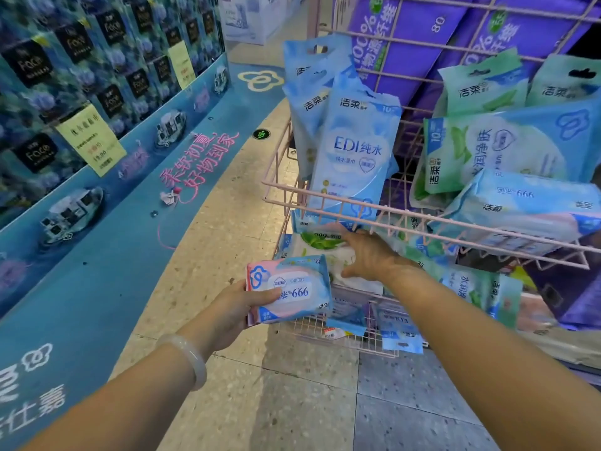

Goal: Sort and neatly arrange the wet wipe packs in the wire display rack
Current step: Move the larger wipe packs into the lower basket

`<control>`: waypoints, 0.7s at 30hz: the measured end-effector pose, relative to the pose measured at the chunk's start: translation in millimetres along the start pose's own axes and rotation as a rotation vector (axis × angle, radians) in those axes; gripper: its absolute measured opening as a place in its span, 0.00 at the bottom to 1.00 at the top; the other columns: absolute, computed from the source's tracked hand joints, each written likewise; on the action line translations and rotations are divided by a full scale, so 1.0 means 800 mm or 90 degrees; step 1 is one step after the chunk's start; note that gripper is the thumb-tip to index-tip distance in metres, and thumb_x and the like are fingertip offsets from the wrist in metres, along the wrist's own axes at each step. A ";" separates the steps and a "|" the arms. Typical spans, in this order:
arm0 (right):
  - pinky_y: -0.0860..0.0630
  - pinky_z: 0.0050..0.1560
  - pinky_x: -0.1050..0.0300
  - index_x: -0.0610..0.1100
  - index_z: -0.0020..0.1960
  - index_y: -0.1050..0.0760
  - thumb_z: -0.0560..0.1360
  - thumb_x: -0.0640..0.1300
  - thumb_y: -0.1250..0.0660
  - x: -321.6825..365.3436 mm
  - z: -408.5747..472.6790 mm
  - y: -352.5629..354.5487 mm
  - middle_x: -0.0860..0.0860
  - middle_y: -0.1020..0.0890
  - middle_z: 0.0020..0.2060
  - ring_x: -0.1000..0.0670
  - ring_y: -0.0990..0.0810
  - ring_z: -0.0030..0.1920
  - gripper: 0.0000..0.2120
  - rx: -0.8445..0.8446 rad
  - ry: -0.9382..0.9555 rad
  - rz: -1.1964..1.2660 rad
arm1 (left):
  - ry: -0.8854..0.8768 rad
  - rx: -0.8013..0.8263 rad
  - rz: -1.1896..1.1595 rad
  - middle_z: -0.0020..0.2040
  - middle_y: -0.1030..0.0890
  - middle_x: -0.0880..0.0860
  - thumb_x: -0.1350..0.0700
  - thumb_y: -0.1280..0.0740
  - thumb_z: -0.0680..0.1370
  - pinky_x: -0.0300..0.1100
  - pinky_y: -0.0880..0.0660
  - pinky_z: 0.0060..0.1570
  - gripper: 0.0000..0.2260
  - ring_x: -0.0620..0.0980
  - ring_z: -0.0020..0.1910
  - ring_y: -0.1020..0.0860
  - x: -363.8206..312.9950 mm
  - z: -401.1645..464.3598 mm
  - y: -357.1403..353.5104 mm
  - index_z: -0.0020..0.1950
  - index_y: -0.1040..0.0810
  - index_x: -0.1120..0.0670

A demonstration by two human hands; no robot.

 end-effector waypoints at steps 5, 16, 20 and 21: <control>0.32 0.54 0.61 0.52 0.66 0.33 0.68 0.43 0.27 -0.016 0.009 -0.002 0.47 0.24 0.59 0.48 0.26 0.55 0.29 -0.058 0.018 0.105 | 0.003 0.008 0.001 0.48 0.15 0.56 0.62 0.29 0.70 0.39 0.21 0.34 0.15 0.51 0.41 0.16 -0.002 -0.001 0.000 0.56 0.24 0.59; 0.33 0.52 0.60 0.54 0.49 0.32 0.69 0.44 0.28 -0.025 -0.003 0.004 0.53 0.27 0.50 0.50 0.26 0.51 0.15 -0.052 -0.018 0.269 | -0.001 -0.002 0.021 0.44 0.14 0.54 0.63 0.29 0.70 0.39 0.20 0.35 0.11 0.50 0.40 0.16 -0.004 -0.002 -0.002 0.52 0.23 0.57; 0.31 0.55 0.61 0.54 0.40 0.29 0.66 0.45 0.25 -0.037 -0.025 0.011 0.50 0.22 0.51 0.48 0.23 0.56 0.13 -0.104 -0.088 0.421 | 0.004 0.000 0.042 0.43 0.14 0.54 0.62 0.30 0.71 0.39 0.20 0.34 0.11 0.49 0.39 0.16 -0.010 -0.010 0.000 0.53 0.23 0.57; 0.31 0.54 0.62 0.53 0.44 0.27 0.66 0.45 0.24 -0.040 -0.031 0.011 0.49 0.22 0.52 0.48 0.23 0.57 0.13 -0.127 -0.106 0.426 | 0.002 0.000 0.044 0.43 0.14 0.53 0.63 0.31 0.71 0.39 0.20 0.34 0.10 0.49 0.38 0.16 -0.012 -0.012 0.002 0.52 0.23 0.57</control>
Point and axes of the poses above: each hand's wrist, its own z-axis towards the middle knuckle, its own y-axis out of the back of the hand, x = y × z, the point moved 4 cm from there along z, towards the middle knuckle
